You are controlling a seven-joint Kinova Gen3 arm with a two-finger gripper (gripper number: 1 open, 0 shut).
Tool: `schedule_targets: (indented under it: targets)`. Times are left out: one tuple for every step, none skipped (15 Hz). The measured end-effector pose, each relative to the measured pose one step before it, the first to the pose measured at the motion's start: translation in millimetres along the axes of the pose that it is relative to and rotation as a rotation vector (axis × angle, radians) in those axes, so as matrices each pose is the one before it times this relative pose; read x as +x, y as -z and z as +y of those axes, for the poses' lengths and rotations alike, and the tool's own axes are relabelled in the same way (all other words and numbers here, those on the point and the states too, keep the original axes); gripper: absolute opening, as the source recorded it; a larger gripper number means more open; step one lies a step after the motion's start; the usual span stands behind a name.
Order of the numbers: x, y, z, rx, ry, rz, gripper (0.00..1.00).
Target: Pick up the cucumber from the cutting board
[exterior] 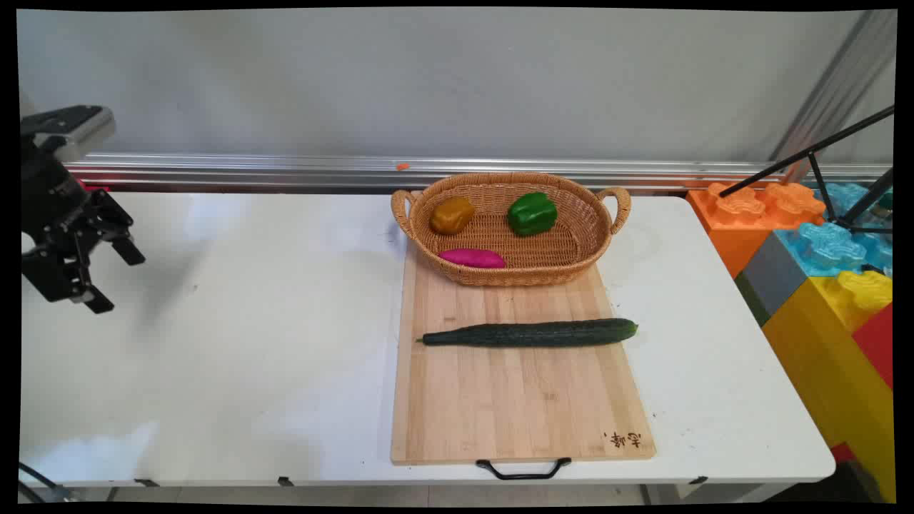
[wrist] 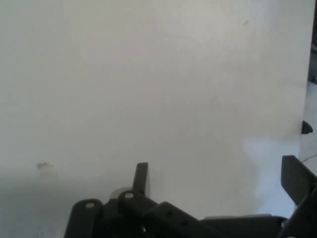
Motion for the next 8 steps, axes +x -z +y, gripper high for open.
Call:
schedule_targets:
  targets:
    - [0.35, -3.44, 0.35, -0.0043, -0.00115, 0.00486, 1.0]
    - [1.71, -3.6, 0.5, -0.00213, -0.00023, 0.00904, 1.0]
    - [5.09, -5.8, 0.99, -0.00344, -0.00415, 0.01367, 1.0]
    - [7.81, -6.41, 1.78, -0.00008, -0.00404, 0.01785, 1.0]
    - [8.96, -5.63, 1.58, 0.00276, -0.00566, 0.01753, 1.0]
    - [8.99, -5.16, 1.38, 0.00245, -0.00689, 0.01364, 1.0]
    - [9.63, -4.98, 1.85, 0.00465, -0.00674, 0.01484, 1.0]
    - [10.35, -5.82, 2.21, 0.00379, -0.00813, 0.01354, 1.0]
